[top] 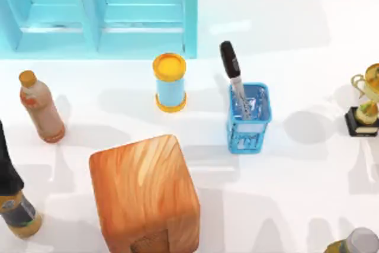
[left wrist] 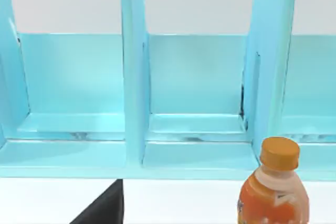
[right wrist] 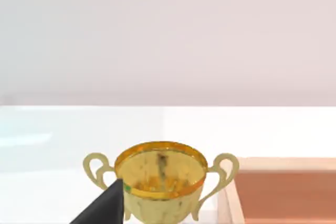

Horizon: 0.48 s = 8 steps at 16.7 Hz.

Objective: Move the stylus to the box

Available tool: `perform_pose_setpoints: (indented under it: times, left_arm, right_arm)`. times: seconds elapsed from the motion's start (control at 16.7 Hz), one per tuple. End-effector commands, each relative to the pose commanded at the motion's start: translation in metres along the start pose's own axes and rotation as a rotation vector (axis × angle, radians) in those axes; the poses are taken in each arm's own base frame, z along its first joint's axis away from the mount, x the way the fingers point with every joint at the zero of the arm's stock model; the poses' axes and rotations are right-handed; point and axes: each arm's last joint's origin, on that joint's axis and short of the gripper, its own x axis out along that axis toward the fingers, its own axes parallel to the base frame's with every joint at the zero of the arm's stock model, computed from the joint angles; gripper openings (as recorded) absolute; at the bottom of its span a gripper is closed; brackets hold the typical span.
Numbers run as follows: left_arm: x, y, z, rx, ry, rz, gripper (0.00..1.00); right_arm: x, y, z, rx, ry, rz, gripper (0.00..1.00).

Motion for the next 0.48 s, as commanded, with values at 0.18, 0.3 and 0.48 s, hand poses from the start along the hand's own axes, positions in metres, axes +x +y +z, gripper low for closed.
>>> perform_pose_setpoints:
  times: [0.18, 0.3, 0.48]
  left_arm:
    - [0.0, 0.0, 0.0, 0.0, 0.0, 0.0, 1.0]
    - [0.0, 0.0, 0.0, 0.0, 0.0, 0.0, 1.0]
    - [0.0, 0.0, 0.0, 0.0, 0.0, 0.0, 1.0]
  right_arm:
    - [0.0, 0.001, 0.002, -0.001, 0.003, 0.013, 1.0]
    - [0.002, 0.004, 0.01, -0.005, 0.018, 0.062, 1.0]
    - [0.01, 0.011, 0.029, -0.016, 0.071, 0.177, 1.0]
